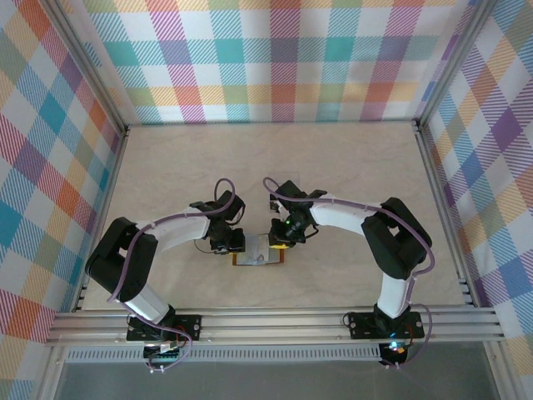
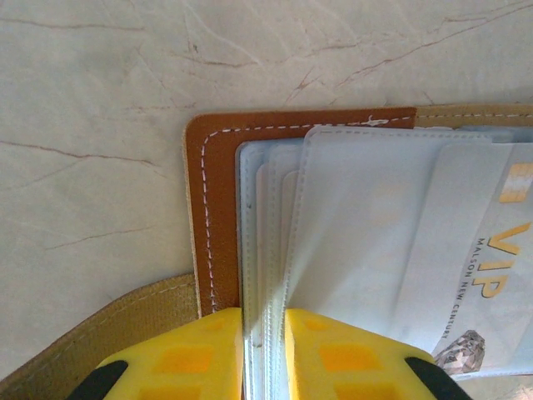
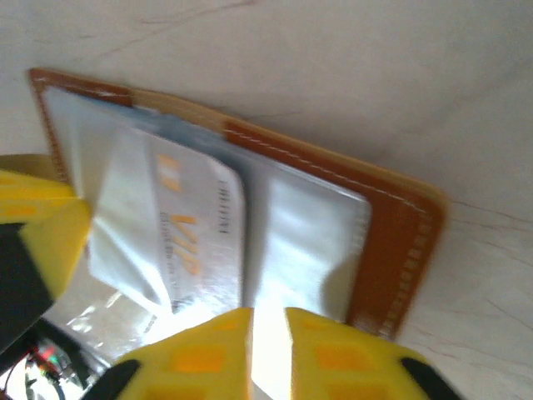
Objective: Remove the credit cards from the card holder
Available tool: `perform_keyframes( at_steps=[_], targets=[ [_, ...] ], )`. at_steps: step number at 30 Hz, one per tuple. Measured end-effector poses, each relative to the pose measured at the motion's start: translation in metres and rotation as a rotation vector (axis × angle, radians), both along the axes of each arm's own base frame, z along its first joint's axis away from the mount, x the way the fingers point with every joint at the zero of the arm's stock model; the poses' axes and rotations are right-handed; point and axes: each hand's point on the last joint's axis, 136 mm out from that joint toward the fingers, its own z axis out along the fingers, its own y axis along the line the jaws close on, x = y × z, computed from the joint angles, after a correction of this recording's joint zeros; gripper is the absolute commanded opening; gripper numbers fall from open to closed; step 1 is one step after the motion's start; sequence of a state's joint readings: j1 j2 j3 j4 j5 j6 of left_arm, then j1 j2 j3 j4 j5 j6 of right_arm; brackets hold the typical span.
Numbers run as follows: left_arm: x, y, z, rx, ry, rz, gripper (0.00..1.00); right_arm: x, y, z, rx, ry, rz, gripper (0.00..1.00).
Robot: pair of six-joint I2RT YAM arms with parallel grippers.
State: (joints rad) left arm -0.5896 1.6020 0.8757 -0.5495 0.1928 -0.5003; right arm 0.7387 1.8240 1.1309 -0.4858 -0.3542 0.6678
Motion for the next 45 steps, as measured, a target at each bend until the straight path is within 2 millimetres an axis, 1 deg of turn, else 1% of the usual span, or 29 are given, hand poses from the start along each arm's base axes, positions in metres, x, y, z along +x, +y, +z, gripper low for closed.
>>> perform_keyframes(
  at_steps=[2, 6, 11, 14, 22, 29, 38, 45],
  targets=[
    [0.0, 0.0, 0.0, 0.001, 0.002, 0.0, 0.2, 0.001, 0.007, 0.002, 0.043, 0.003, -0.006, 0.27],
    [0.0, -0.001, 0.0, 0.001, 0.002, -0.002, 0.2, 0.003, 0.016, 0.003, 0.095, 0.014, -0.022, 0.29],
    [0.0, -0.001, -0.001, 0.003, 0.005, -0.002, 0.2, 0.004, 0.021, -0.008, 0.103, 0.037, -0.033, 0.32],
    [0.0, -0.001, -0.001, 0.003, 0.005, -0.002, 0.2, 0.003, 0.022, -0.013, 0.1, 0.05, -0.034, 0.31],
    [-0.001, -0.001, -0.001, 0.004, 0.005, -0.004, 0.2, 0.003, 0.022, -0.012, 0.103, 0.051, -0.035, 0.32],
    [-0.001, -0.001, -0.001, 0.004, 0.005, -0.005, 0.2, 0.001, 0.017, -0.003, 0.109, 0.027, -0.039, 0.35],
    [-0.001, -0.001, -0.001, 0.007, 0.004, -0.005, 0.19, 0.001, 0.014, -0.005, 0.092, 0.022, -0.045, 0.36],
    [0.0, -0.001, -0.001, 0.031, 0.009, -0.011, 0.19, -0.002, 0.011, -0.009, 0.083, 0.032, -0.046, 0.37]
  ],
)
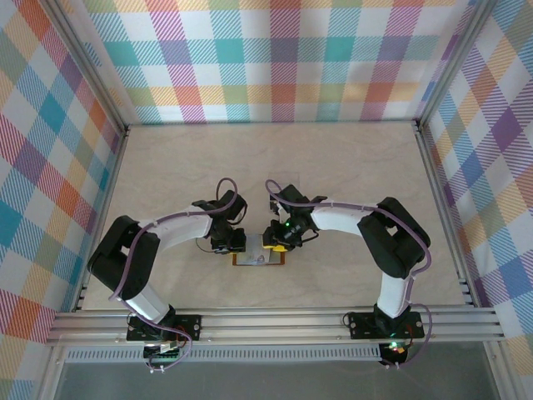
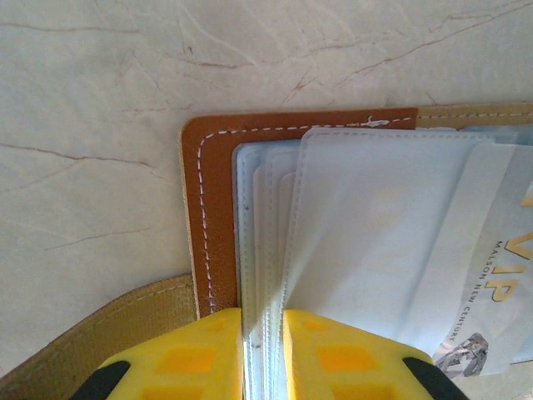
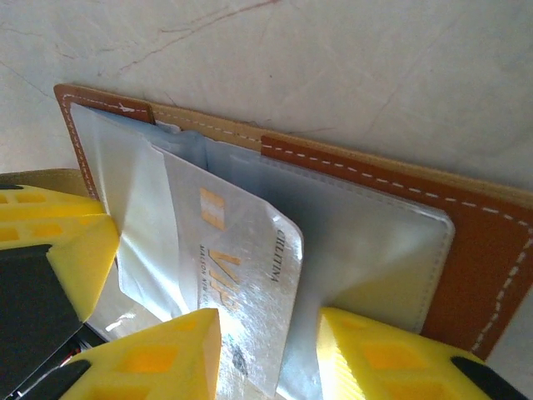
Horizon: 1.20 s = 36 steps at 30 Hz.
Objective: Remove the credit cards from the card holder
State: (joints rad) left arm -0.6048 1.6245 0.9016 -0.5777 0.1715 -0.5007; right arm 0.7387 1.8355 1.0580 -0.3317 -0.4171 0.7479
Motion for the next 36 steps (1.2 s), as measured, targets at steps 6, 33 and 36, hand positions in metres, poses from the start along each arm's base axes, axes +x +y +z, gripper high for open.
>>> perform_keyframes(
  at_steps=[6, 33, 36],
  targets=[
    [0.0, 0.0, 0.0, 0.012, 0.007, -0.003, 0.18, -0.001, 0.006, 0.0, 0.047, 0.004, 0.002, 0.33],
    [-0.007, -0.007, 0.002, -0.03, -0.019, 0.007, 0.18, 0.003, -0.01, 0.016, -0.103, -0.031, 0.102, 0.04],
    [-0.01, -0.011, 0.002, -0.056, -0.014, 0.013, 0.18, 0.001, -0.008, 0.015, -0.097, -0.021, 0.112, 0.08]
  ],
)
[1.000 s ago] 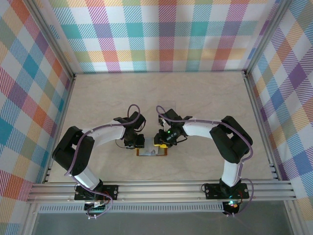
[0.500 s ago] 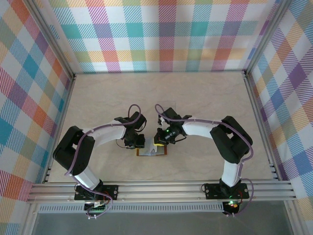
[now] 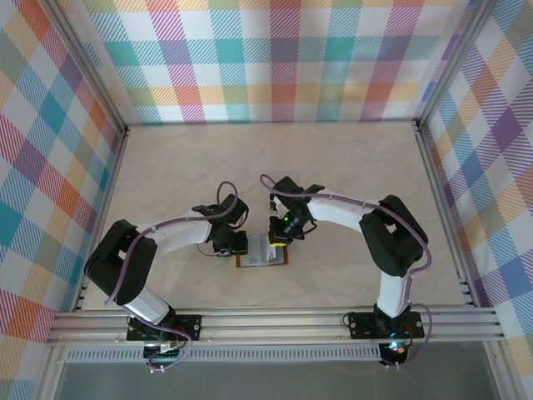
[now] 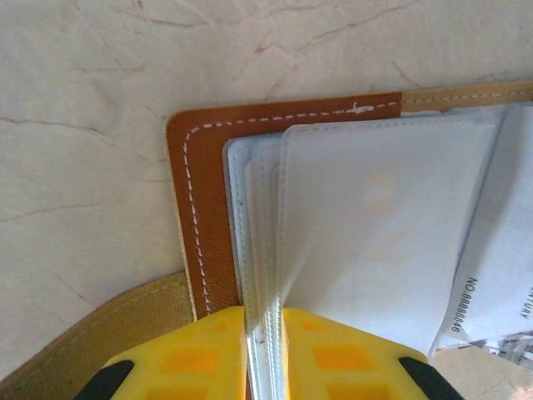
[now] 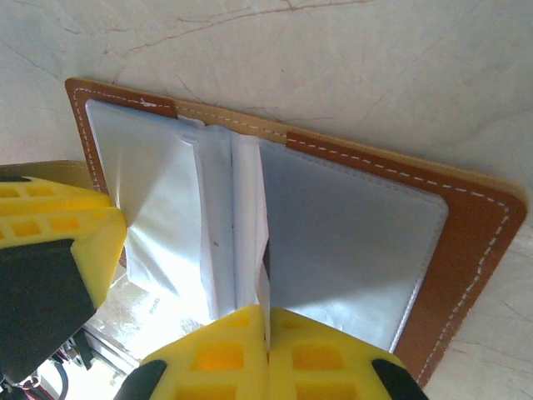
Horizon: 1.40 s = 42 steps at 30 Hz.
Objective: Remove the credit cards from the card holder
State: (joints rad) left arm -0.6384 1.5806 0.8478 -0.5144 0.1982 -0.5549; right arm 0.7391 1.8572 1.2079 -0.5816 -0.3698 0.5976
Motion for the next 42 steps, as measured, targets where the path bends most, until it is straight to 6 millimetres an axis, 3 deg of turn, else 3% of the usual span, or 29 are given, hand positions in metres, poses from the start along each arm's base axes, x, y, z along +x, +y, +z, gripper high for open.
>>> perform_keyframes(
  at_steps=[5, 17, 33, 42],
  targets=[
    [-0.003, -0.004, 0.0, -0.032, 0.004, 0.001, 0.18, -0.002, 0.006, 0.002, 0.028, 0.009, 0.004, 0.16],
    [-0.005, -0.005, 0.0, -0.037, 0.004, -0.002, 0.18, -0.005, 0.001, -0.003, 0.004, 0.015, -0.01, 0.16],
    [-0.006, -0.002, 0.002, -0.024, 0.001, -0.002, 0.22, -0.005, -0.004, 0.014, 0.004, -0.028, -0.026, 0.04],
    [-0.004, 0.007, 0.026, -0.008, -0.068, -0.003, 0.28, -0.008, -0.018, 0.028, -0.03, -0.139, 0.14, 0.04]
  ],
)
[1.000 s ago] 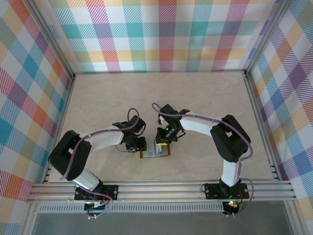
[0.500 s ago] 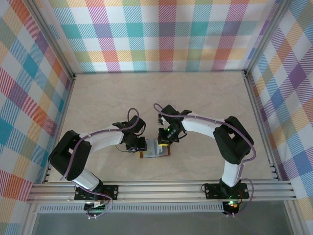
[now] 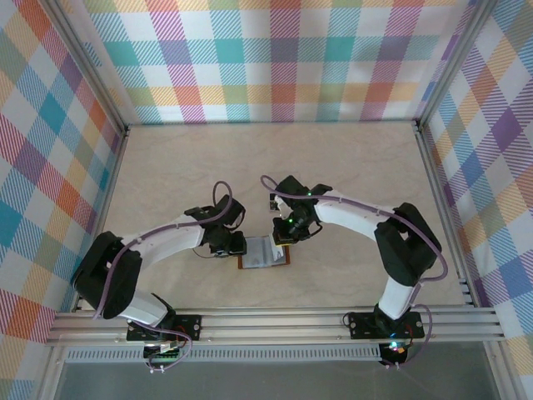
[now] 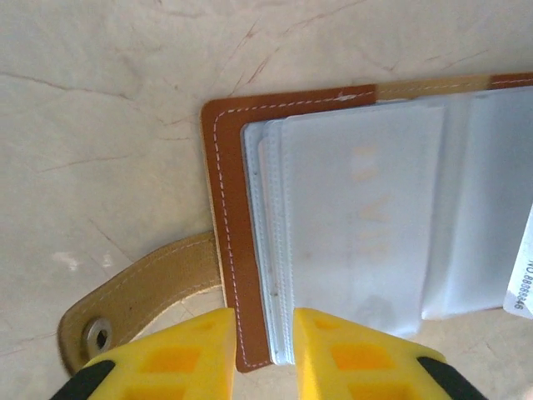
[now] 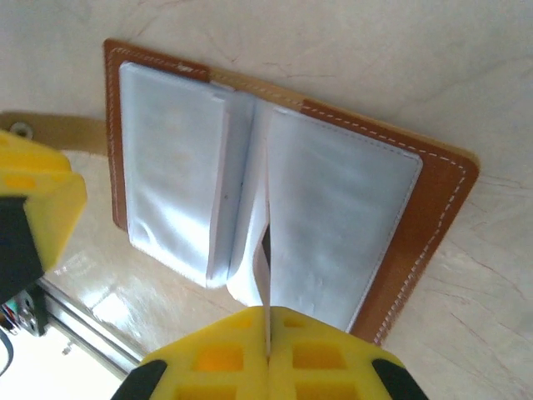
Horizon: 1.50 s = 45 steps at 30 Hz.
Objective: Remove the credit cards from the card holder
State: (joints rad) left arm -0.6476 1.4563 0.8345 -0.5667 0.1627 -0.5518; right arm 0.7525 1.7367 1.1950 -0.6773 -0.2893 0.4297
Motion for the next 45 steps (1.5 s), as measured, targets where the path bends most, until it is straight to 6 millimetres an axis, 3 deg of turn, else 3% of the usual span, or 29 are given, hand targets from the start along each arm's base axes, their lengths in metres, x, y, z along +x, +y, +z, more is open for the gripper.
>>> perform_keyframes(
  at_steps=[8, 15, 25, 34, 45],
  targets=[
    [0.002, -0.001, 0.016, -0.032, -0.043, -0.001, 0.3, 0.026, 0.002, 0.041, -0.019, -0.284, 0.347, 0.01],
    [0.006, -0.003, 0.018, -0.056, -0.073, 0.004, 0.31, 0.054, -0.02, 0.049, -0.179, -0.54, 0.716, 0.0],
    [0.011, 0.0, 0.024, -0.051, -0.116, 0.02, 0.29, 0.111, -0.028, 0.088, -0.269, -0.76, 0.94, 0.0],
    [0.018, 0.0, 0.021, -0.023, -0.122, 0.03, 0.27, 0.148, -0.022, 0.085, -0.299, -0.773, 1.067, 0.0],
    [0.018, 0.004, 0.009, 0.018, -0.097, 0.034, 0.27, 0.182, -0.026, 0.059, -0.349, -0.702, 1.175, 0.0]
  ],
)
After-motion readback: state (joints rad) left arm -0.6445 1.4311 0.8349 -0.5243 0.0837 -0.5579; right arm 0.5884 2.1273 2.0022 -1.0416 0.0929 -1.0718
